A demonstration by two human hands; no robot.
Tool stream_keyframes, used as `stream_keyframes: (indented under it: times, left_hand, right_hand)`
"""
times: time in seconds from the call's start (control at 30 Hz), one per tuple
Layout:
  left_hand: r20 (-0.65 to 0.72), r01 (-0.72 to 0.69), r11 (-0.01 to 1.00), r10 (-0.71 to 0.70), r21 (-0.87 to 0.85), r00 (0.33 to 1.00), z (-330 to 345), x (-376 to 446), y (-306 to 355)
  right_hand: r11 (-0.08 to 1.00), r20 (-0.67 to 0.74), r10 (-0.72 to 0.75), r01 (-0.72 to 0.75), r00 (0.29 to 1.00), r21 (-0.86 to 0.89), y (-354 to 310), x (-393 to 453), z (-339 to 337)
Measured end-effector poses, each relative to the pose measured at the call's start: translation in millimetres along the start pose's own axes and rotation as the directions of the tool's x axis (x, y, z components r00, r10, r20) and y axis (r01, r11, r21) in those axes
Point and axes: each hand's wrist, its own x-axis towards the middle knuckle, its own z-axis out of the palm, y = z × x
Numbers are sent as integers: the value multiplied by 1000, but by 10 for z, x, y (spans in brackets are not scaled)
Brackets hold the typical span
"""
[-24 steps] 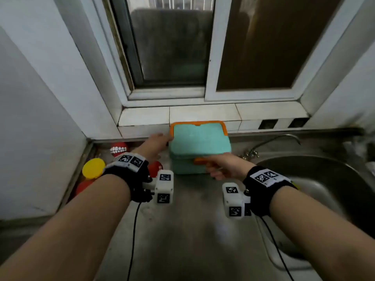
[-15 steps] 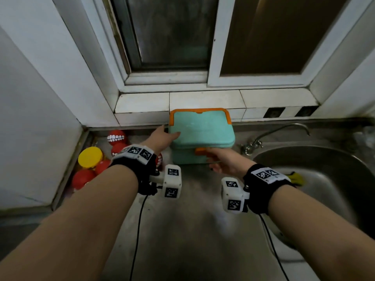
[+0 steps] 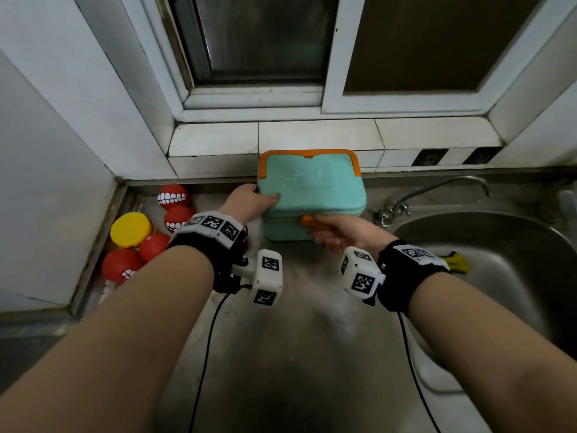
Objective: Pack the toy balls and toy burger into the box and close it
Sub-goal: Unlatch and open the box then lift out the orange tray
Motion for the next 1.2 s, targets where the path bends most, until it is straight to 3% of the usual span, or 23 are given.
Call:
stream_keyframes:
  times: [0.13, 0.27, 0.5, 0.67, 0.77, 0.87, 0.97, 1.2]
  left_hand:
    - [11, 41, 998, -41, -44, 999, 208, 95, -144]
    - [35, 95, 990, -92, -103, 995, 337, 82, -309]
    - [7, 95, 984, -95, -154, 995, 294, 4, -429]
    - [19, 92, 992, -91, -82, 996, 212, -43, -502]
    - [-29, 56, 993, -54, 105, 998, 165, -116, -597]
    - [-37, 41, 996, -38, 77, 999, 173, -223, -737]
    - [-15, 64, 997, -64, -42, 998, 195, -337, -861]
    - [-19, 125, 985, -129, -122, 992, 9, -448, -896]
  right_hand:
    - [995, -22, 94, -94, 995, 20, 100, 124, -91]
    - [982, -82, 162, -169, 983, -80, 221, 166, -112]
    - [953, 58, 304, -303, 951, -17, 317, 100, -37]
    - [919, -174, 180, -229, 968, -321, 415, -72, 16]
    - [961, -303, -57, -30, 951, -273, 411, -78, -67]
    - [960, -232, -251, 210, 940, -187, 479, -69, -17]
    - [963, -243, -243, 205, 939, -173, 604, -22, 28]
    - [959, -387, -213, 115, 897, -259, 610, 104, 91]
